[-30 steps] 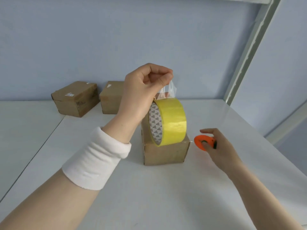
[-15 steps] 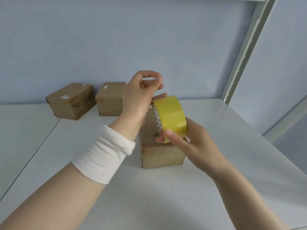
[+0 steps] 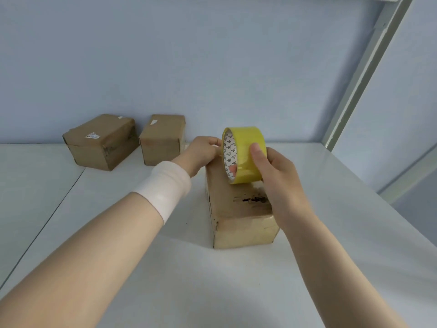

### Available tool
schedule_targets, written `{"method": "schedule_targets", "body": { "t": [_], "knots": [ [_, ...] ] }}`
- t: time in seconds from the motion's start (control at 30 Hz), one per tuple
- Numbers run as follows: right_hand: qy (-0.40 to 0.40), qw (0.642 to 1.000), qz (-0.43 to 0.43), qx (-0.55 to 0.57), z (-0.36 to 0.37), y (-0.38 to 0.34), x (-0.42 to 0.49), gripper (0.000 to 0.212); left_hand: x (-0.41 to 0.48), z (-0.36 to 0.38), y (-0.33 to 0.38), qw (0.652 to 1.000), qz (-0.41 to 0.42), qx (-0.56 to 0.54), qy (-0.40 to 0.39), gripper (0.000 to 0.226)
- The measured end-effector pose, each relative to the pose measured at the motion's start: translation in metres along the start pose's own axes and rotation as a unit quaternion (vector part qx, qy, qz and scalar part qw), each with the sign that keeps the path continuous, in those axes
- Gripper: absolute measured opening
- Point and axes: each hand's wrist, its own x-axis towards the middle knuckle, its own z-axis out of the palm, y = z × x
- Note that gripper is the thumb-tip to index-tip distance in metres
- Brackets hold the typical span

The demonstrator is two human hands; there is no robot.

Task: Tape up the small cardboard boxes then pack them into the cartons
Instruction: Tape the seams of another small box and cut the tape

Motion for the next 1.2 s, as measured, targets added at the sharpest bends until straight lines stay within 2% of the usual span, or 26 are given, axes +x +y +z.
{"method": "schedule_targets", "body": {
  "t": [0.07,0.13,0.2,0.3,0.4,0.47,0.6,0.7,0.8,0.97,1.03,1.1,1.13,1.2],
  "knots": [
    [0.039,0.999,-0.025,-0.007,0.007,0.007,0.0,0.036,-0.001,0.001,-0.004,0.999,-0.038,-0.012,-0.024,0.014],
    [0.062,0.997,-0.047,-0.01,0.011,0.011,-0.001,0.037,-0.001,0.001,-0.004,0.999,-0.039,-0.007,-0.024,0.007],
    [0.055,0.996,-0.066,0.008,0.01,0.014,-0.001,0.033,0.001,0.0,-0.003,0.999,-0.025,-0.015,-0.021,0.008],
    [0.039,0.994,-0.099,0.036,0.008,0.017,-0.005,0.024,0.003,0.004,0.0,0.994,-0.004,-0.103,-0.024,0.012],
    [0.036,0.992,-0.113,0.033,0.007,0.019,-0.008,0.016,0.005,0.01,0.001,0.987,0.024,-0.157,0.015,0.02],
    [0.036,0.993,-0.107,0.033,0.006,0.019,-0.006,0.016,0.005,0.012,-0.001,0.987,0.023,-0.158,0.024,0.015],
    [0.039,0.994,-0.094,0.035,0.006,0.018,-0.003,0.019,0.004,0.012,-0.007,0.996,-0.019,-0.089,-0.008,0.013],
    [0.037,0.994,-0.094,0.035,0.007,0.019,-0.003,0.018,0.004,0.003,-0.004,0.998,-0.047,0.019,-0.038,0.006],
    [0.038,0.995,-0.087,0.029,0.006,0.018,-0.002,0.023,0.007,-0.005,0.006,0.991,-0.044,0.111,-0.057,0.007],
    [0.037,0.995,-0.083,0.032,0.005,0.018,-0.001,0.024,0.012,-0.005,0.015,0.983,-0.052,0.157,-0.076,0.008],
    [0.037,0.995,-0.082,0.033,0.005,0.018,-0.001,0.025,0.012,-0.008,0.019,0.971,-0.06,0.213,-0.091,0.011],
    [0.037,0.995,-0.083,0.032,0.006,0.019,-0.002,0.027,0.014,-0.012,0.021,0.939,-0.06,0.321,-0.108,0.029],
    [0.037,0.995,-0.084,0.031,0.006,0.02,-0.002,0.028,0.013,-0.014,0.023,0.933,-0.049,0.343,-0.101,0.03],
    [0.037,0.995,-0.085,0.026,0.005,0.021,-0.001,0.028,0.013,-0.016,0.026,0.951,0.005,0.298,-0.082,0.012]
  ]
}}
